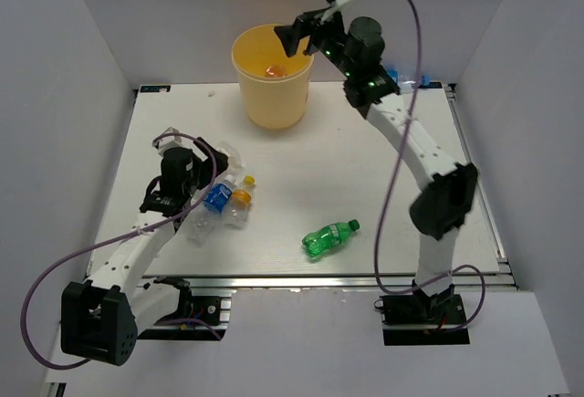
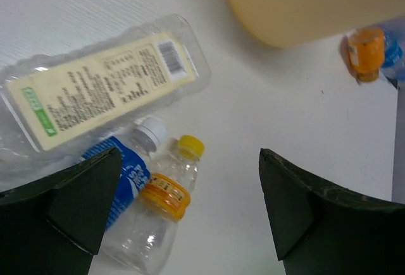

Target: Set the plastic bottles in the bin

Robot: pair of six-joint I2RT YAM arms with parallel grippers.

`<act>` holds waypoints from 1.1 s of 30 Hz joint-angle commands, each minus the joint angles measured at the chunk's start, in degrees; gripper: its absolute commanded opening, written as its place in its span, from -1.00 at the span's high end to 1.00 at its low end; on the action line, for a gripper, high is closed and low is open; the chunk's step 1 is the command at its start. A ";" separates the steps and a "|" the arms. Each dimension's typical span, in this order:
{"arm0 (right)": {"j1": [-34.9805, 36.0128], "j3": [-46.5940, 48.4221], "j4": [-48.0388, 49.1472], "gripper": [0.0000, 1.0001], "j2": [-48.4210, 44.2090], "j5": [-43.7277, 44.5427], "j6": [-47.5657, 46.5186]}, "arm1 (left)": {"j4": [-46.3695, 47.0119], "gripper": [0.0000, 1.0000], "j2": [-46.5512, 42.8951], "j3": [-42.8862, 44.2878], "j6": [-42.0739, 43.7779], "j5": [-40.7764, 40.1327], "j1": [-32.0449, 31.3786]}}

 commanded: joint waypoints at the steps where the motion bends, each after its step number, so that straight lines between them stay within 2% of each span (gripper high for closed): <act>1: -0.20 -16.76 -2.53 -0.79 -13.98 1.03 0.31 | -1.83 -0.96 -1.73 -0.23 0.53 1.40 -4.69; 3: -0.20 -27.57 -0.51 -0.79 -20.57 1.92 0.49 | -4.65 -0.96 -0.34 0.73 1.84 -1.94 -10.84; 4: -0.20 -37.80 0.29 -0.79 -27.13 2.88 1.18 | -7.18 -0.96 0.37 1.96 2.46 -4.40 -12.60; 5: -0.29 -42.69 1.69 -0.79 -30.07 3.50 2.24 | -8.60 -0.96 1.07 2.58 2.90 -5.47 -15.31; 7: -0.37 -55.23 2.23 -0.79 -38.66 5.77 3.82 | -12.20 -0.97 3.44 3.72 4.39 -7.31 -17.00; 9: -0.37 -63.70 4.59 -0.79 -43.87 7.19 4.70 | -13.80 -0.96 4.85 5.30 5.88 -9.69 -18.06; 10: -0.55 -71.84 5.82 -0.79 -48.60 8.15 5.58 | -15.19 -0.96 6.60 6.01 6.59 -10.13 -18.24; 14: -1.25 -83.40 6.19 -0.79 -57.51 12.46 7.34 | -16.97 -0.96 10.39 9.52 8.53 -13.38 -19.65; 18: -1.43 -86.60 2.50 -0.79 -63.83 15.80 7.78 | -16.09 -0.97 13.73 10.40 10.37 -12.87 -20.35; 25: -1.87 -90.99 -2.60 -0.79 -69.03 27.56 8.22 | -19.33 -0.96 19.97 12.25 10.73 -16.28 -21.58; 33: -2.66 -93.01 -5.24 -0.79 -70.62 30.22 8.66 | -19.17 -0.93 24.62 13.66 10.38 -16.82 -22.90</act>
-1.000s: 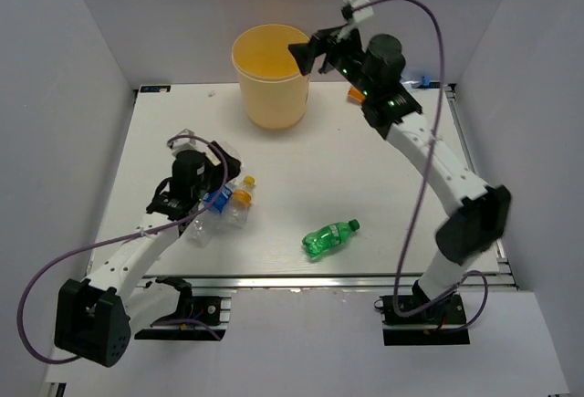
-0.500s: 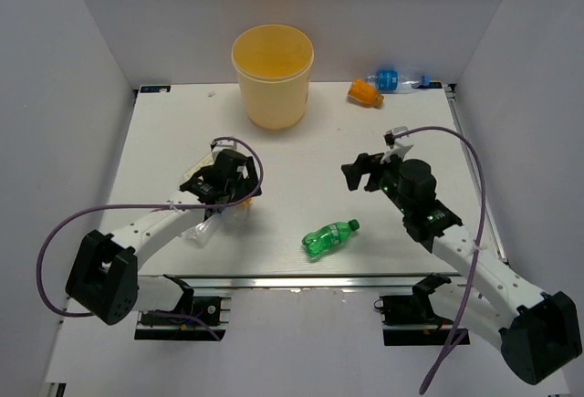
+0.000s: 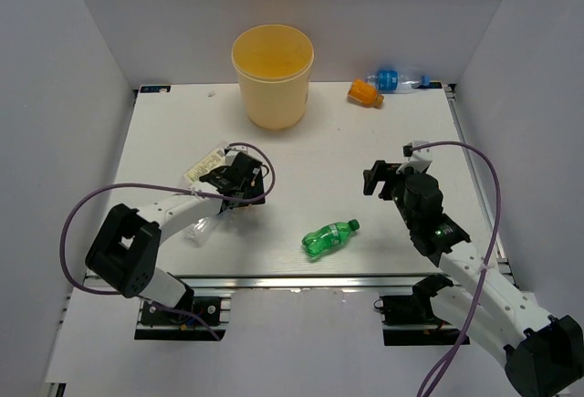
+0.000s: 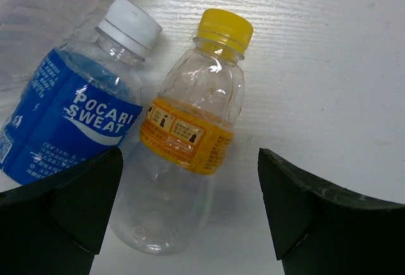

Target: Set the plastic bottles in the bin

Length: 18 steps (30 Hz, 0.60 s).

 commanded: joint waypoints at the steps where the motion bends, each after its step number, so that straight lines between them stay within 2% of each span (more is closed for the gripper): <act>1: -0.50 -0.06 0.90 -0.79 -0.79 2.97 1.01 | 0.03 -0.93 1.68 2.64 0.19 -0.97 -0.76; 5: -0.59 0.38 1.60 -0.79 0.27 2.18 1.10 | -0.41 -0.86 4.32 3.78 0.19 -1.14 -1.29; 8: -0.67 0.56 1.61 -0.79 0.53 2.09 0.40 | -0.67 -0.58 5.46 4.84 0.63 -1.32 -1.64; 9: -0.67 0.47 1.87 -0.79 0.53 2.70 0.05 | -1.11 -0.38 5.81 5.19 0.80 -1.58 -1.81; 13: -0.85 0.03 1.87 -0.79 0.62 4.02 -0.22 | -1.55 0.13 6.26 6.68 0.63 -1.50 -2.17; 18: -1.11 -0.23 2.04 -0.79 0.18 5.34 -0.57 | -0.42 0.36 1.78 12.04 2.21 -1.23 -2.34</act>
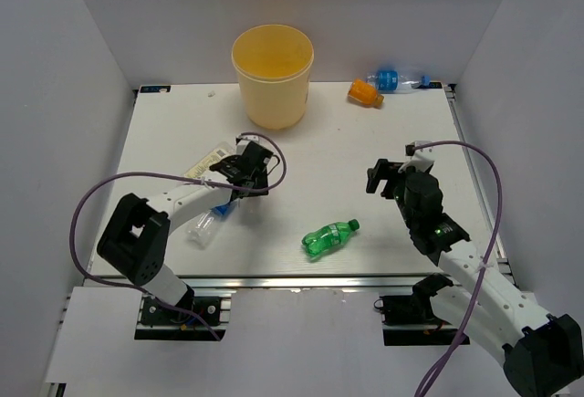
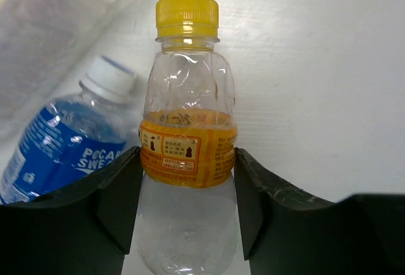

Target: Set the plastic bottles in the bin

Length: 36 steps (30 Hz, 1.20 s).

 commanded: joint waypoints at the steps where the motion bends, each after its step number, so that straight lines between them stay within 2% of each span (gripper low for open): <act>1: -0.46 -0.28 2.90 -0.79 -0.50 1.87 -1.40 | 2.73 0.43 -5.72 5.18 1.71 -0.64 -0.31; 2: -0.46 -0.63 3.94 -0.79 -0.50 1.25 -1.67 | 4.39 0.55 -6.86 5.62 2.50 -0.47 -0.31; 6: -0.46 -1.77 4.83 -0.79 -0.67 -0.25 -1.93 | 12.13 0.57 -10.65 9.92 5.40 -1.34 -0.31; 9: -0.46 -2.39 5.97 -0.79 -1.46 -0.60 -2.37 | 17.21 0.59 -10.48 16.25 8.21 -5.12 -0.22; 12: -0.46 -3.09 6.85 -0.79 -2.34 -1.13 -3.07 | 21.63 0.60 -7.50 22.83 10.06 -6.71 2.22; 18: -0.46 -3.44 6.85 -0.79 -2.25 -1.56 -4.30 | 23.99 0.60 9.01 43.14 7.25 3.75 10.93; 22: -0.55 -4.06 8.52 -0.79 -0.59 -3.15 -4.74 | 26.56 0.26 21.14 56.40 6.64 10.51 14.28; 23: -0.55 -3.54 8.35 -0.79 -0.15 -3.85 -4.83 | 22.99 0.10 27.17 65.04 7.33 10.87 14.45; 24: -0.63 -3.10 7.74 -0.79 0.29 -4.29 -4.92 | 19.91 -0.14 30.36 70.26 7.60 11.39 14.89; 25: -0.63 -2.74 6.52 -0.79 0.99 -4.73 -5.01 | 17.18 -0.66 33.35 75.28 7.77 11.83 15.07; 26: -0.63 -1.96 5.89 -0.79 1.17 -6.82 -5.36 | 12.98 -0.93 35.82 79.59 7.86 12.36 15.24; 27: -0.63 -1.69 5.45 -0.79 1.26 -8.23 -5.80 | 12.24 -0.97 38.11 83.46 7.95 14.02 15.33; 28: -0.63 -1.51 5.19 -0.79 1.09 -9.99 -7.02 | 12.49 -0.96 37.69 82.80 7.95 14.65 15.33; 29: -0.72 -1.51 5.53 -0.79 0.91 -14.96 -7.81 | 15.28 -0.96 36.56 80.88 7.78 15.09 15.33; 30: -0.63 -1.94 6.15 -0.79 0.56 -17.28 -8.52 | 17.22 -0.96 33.07 75.12 7.52 15.18 15.33; 32: -0.63 -1.95 6.77 -0.79 0.56 -23.85 -9.75 | 20.30 -0.97 29.79 70.95 7.16 15.09 15.33; 34: -0.55 -0.99 6.16 -0.79 0.91 -28.18 -10.72 | 19.36 -0.96 27.41 70.49 7.95 14.74 15.33; 36: -0.55 -0.37 4.75 -0.79 1.26 -36.25 -13.61 | 17.08 -0.96 26.44 71.28 8.48 14.91 15.33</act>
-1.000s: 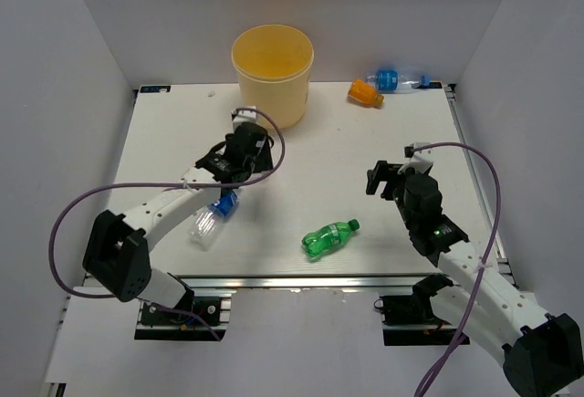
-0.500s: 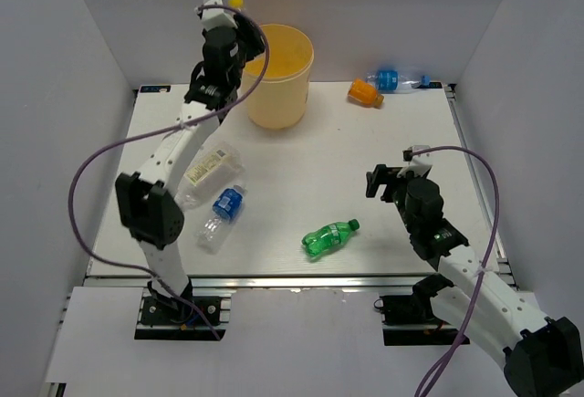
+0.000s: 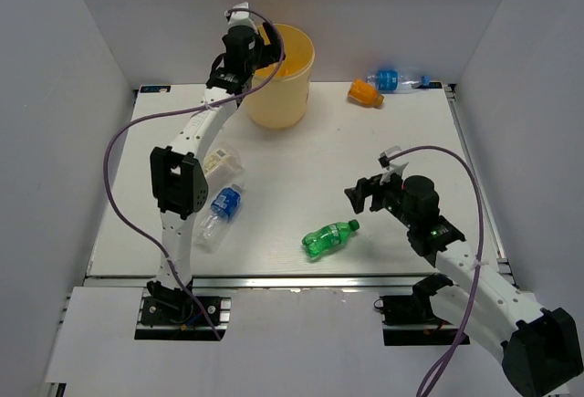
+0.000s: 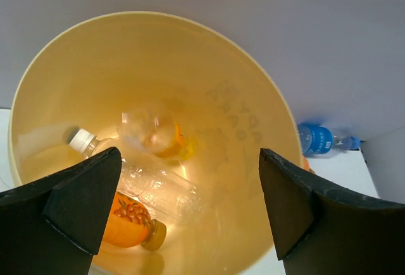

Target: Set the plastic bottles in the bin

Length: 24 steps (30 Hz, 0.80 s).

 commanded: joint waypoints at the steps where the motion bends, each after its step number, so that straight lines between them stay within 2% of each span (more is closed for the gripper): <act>1: -0.09 3.30 0.18 -0.79 0.08 -16.66 -5.53 | 0.04 -0.96 -11.26 1.30 1.64 2.04 -0.12; 2: 0.00 3.65 -0.35 -0.79 0.26 -22.96 -10.33 | -0.75 -0.96 -12.05 0.69 2.08 3.09 -0.12; 5: 0.44 5.32 -3.07 -0.79 1.84 -30.30 -15.90 | -0.76 -0.96 -16.62 -4.84 2.87 4.24 -0.12; 8: 2.63 9.62 -9.12 -0.79 5.17 -32.08 -21.44 | -0.40 -0.96 -21.98 -11.07 3.57 3.46 -0.21; 11: 5.79 13.40 -17.30 -0.79 8.43 -30.25 -27.50 | -2.15 -0.96 -27.76 -17.22 3.84 3.28 -0.12; 13: 7.73 14.20 -24.65 -0.79 9.83 -29.97 -35.13 | -4.08 -0.96 -31.29 -21.97 3.75 3.10 -0.12; 15: 10.54 14.82 -29.42 -0.79 10.80 -29.18 -39.62 | -3.75 -0.96 -38.58 -33.55 2.70 2.57 -0.12; 17: 11.60 14.99 -30.59 -0.79 11.07 -24.99 -38.33 | 0.28 -0.96 -44.46 -43.83 0.16 3.71 -0.12; 18: 11.69 15.00 -30.85 -0.79 11.16 -23.48 -37.89 | 1.95 -0.96 -50.32 -54.15 -0.90 4.59 -0.21; 21: 12.65 14.91 -31.29 -0.79 12.12 -19.17 -36.22 | 5.13 -0.96 -59.57 -69.48 -6.87 4.68 -0.21; 23: 14.40 14.82 -31.29 -0.79 13.61 -16.80 -35.60 | 4.44 -0.96 -62.50 -73.74 -8.20 4.42 -0.21; 24: 15.02 15.17 -31.46 -0.79 15.71 -16.00 -35.25 | 4.17 -0.97 -64.77 -76.37 -8.72 0.68 -0.21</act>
